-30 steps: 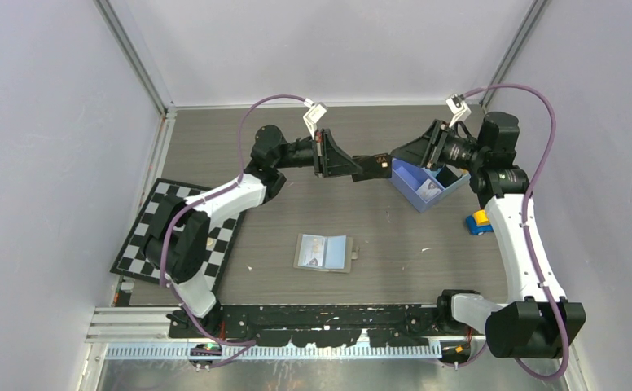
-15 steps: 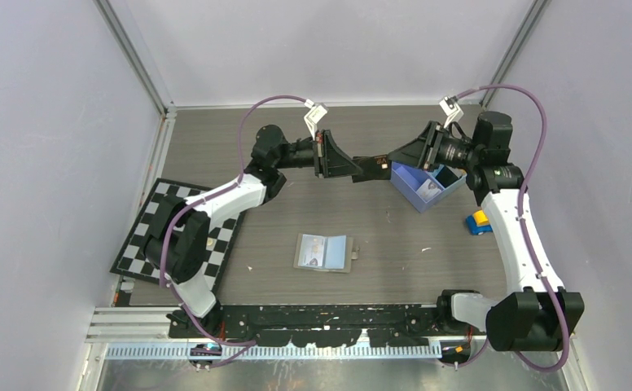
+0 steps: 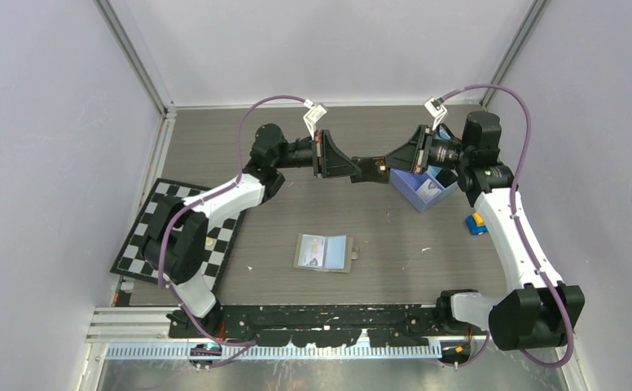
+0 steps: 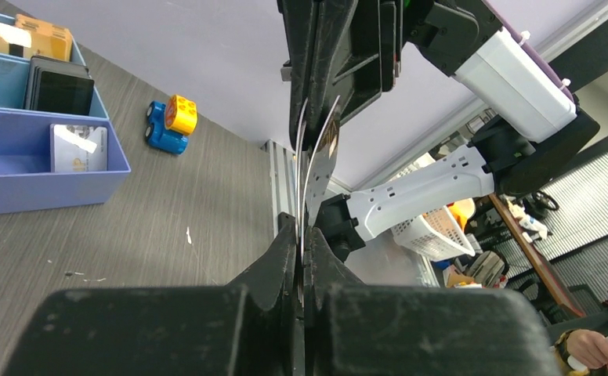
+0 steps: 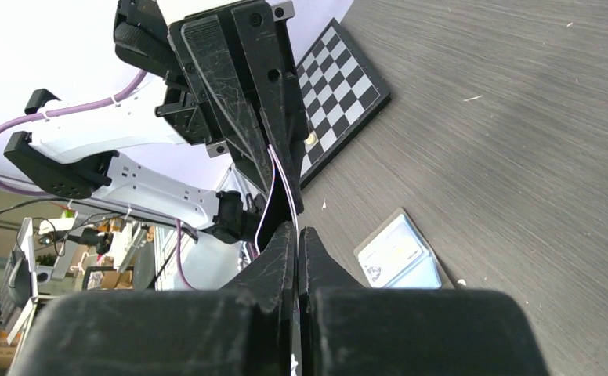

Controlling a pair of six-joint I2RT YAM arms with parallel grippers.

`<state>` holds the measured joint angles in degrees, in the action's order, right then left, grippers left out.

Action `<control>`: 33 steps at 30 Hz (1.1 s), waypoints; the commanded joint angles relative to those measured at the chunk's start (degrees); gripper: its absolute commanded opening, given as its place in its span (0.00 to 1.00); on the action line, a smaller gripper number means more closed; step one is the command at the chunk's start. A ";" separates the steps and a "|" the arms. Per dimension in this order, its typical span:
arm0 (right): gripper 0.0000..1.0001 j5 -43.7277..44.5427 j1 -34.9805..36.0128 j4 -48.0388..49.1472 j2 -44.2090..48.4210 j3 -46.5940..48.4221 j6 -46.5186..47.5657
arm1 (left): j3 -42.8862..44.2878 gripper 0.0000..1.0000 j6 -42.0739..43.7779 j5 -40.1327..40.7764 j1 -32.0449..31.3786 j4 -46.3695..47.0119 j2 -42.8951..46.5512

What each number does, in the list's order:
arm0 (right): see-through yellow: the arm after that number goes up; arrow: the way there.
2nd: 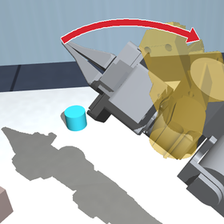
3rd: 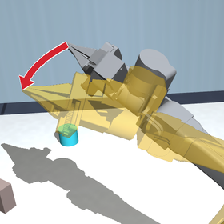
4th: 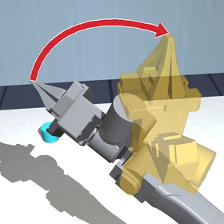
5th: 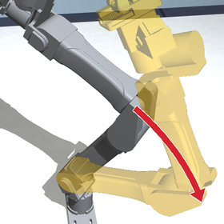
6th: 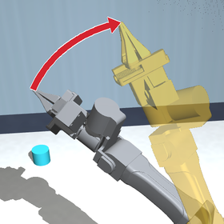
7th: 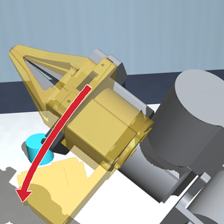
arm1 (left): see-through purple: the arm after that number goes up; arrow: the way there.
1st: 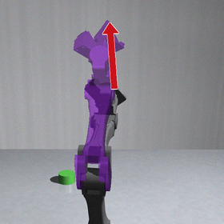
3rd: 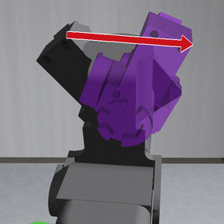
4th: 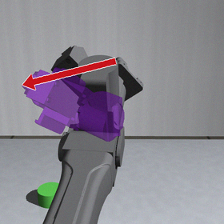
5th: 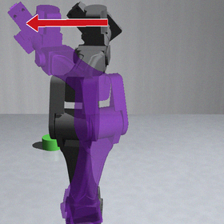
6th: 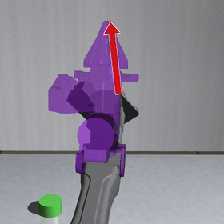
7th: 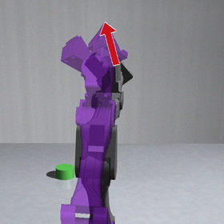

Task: Put the credit cards into the card holder
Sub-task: Place the credit card in the storage box.

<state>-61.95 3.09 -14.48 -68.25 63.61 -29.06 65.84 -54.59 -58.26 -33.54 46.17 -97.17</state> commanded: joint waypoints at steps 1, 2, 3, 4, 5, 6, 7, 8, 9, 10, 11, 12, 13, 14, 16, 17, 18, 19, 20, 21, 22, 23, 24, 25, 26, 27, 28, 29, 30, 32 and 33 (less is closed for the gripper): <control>0.01 -1.14 0.27 4.65 1.34 -0.56 -2.49 | 0.62 0.00 3.04 0.50 -0.45 0.11 3.92; 0.01 -0.66 -0.13 4.76 1.51 -0.52 -2.64 | 0.48 0.00 3.74 0.47 -0.40 -0.79 4.33; 0.01 -0.32 -0.86 4.81 1.72 -0.39 -2.79 | 0.32 0.00 4.39 0.39 -0.47 -1.84 4.73; 0.01 0.13 -1.60 5.04 1.95 -0.34 -3.15 | 0.07 0.00 5.16 0.37 -0.37 -2.67 5.17; 0.00 0.24 -2.24 5.92 2.25 -0.44 -3.88 | -0.31 0.00 5.79 0.28 -0.33 -3.51 5.74; 0.00 0.21 -3.09 7.24 2.57 -0.73 -5.06 | -0.69 0.00 6.37 0.41 -0.21 -4.10 6.16; 0.01 0.06 -4.18 9.05 2.78 -1.14 -6.46 | -0.98 0.00 6.74 0.44 -0.12 -4.65 6.66; 0.00 -0.11 -4.57 10.80 2.99 -1.53 -7.88 | -1.24 0.00 6.92 0.43 0.03 -4.96 7.07; 0.00 -0.40 -4.99 12.57 3.19 -1.90 -9.21 | -1.51 0.01 7.09 0.43 0.17 -5.19 7.35; 0.01 -0.40 -5.36 13.77 3.42 -2.19 -10.17 | -1.77 0.02 7.12 0.43 0.41 -5.37 7.69; 0.01 -0.51 -5.76 14.12 3.58 -2.30 -10.78 | -1.99 0.02 7.14 0.43 0.65 -5.36 7.96; 0.01 -0.53 -6.08 14.17 3.76 -2.32 -11.21 | -2.29 0.03 7.19 0.43 0.79 -5.46 8.18; 0.01 -0.54 -6.35 15.54 4.01 -2.36 -11.58 | -2.42 0.03 7.21 0.43 0.97 -5.50 8.35; 0.01 -0.60 -6.53 16.23 4.28 -2.31 -11.96 | -2.67 0.03 7.21 0.29 1.00 -5.56 8.32; 0.01 -0.88 -6.73 16.94 4.50 -2.27 -12.60 | -2.74 0.03 7.15 0.17 1.10 -5.60 8.36; 0.00 -0.93 -6.84 17.05 4.64 -2.19 -12.75 | -2.86 0.02 7.13 0.15 1.18 -5.65 8.33; 0.00 -1.09 -7.01 17.11 4.77 -2.18 -12.77 | -2.91 0.02 7.12 0.16 1.26 -5.62 8.39; 0.01 -1.15 -7.16 17.07 4.99 -2.11 -12.82 | -2.97 0.02 7.13 0.06 1.35 -5.55 8.42; 0.01 -1.15 -7.53 17.03 5.09 -2.09 -12.86 | -3.10 0.03 7.15 0.00 1.45 -5.55 8.50; 0.01 -1.27 -7.76 17.03 5.26 -2.05 -12.94 | -3.16 0.03 7.13 -0.08 1.67 -5.57 8.50; 0.01 -1.32 -8.09 17.03 5.43 -2.01 -13.03 | -3.32 0.03 7.13 -0.10 1.83 -5.57 8.55; 0.01 -1.26 -8.34 17.11 5.61 -2.00 -13.17 | -3.46 0.03 7.13 -0.12 1.93 -5.56 8.65; 0.01 -1.32 -8.63 17.31 5.77 -1.95 -13.33 | -3.63 0.03 7.12 -0.19 2.10 -5.57 8.72; 0.01 -1.40 -8.85 17.64 5.91 -2.00 -13.65 | -3.72 0.03 7.05 -0.18 2.22 -5.57 8.71; 0.01 -1.39 -8.98 17.92 6.07 -2.00 -13.92 | -3.89 0.03 7.04 -0.14 2.37 -5.57 8.82; 0.01 -1.41 -9.05 18.11 6.19 -2.05 -14.12 | -3.96 0.03 7.00 -0.18 2.46 -5.65 8.76; 0.01 -1.49 -9.13 18.28 6.28 -2.01 -14.30 | -4.04 0.03 7.03 -0.30 2.55 -5.63 8.83; 0.00 -1.50 -9.22 18.34 6.43 -2.08 -14.35 | -4.11 0.03 6.99 -0.30 2.69 -5.65 8.91; 0.01 -1.56 -9.31 18.35 6.49 -2.09 -14.36 | -4.20 0.03 6.96 -0.28 2.80 -5.65 9.04; 0.00 -1.58 -9.49 18.35 6.64 -2.11 -14.36 | -4.28 0.03 6.95 -0.32 2.99 -5.64 9.19; 0.01 -1.59 -9.69 18.35 6.68 -2.09 -14.32 | -4.37 0.03 6.95 -0.28 3.19 -5.64 9.30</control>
<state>-67.81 -2.11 -2.48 -64.29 60.07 -41.17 63.46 -50.02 -54.50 -33.89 41.71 -90.67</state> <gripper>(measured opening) 0.034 0.035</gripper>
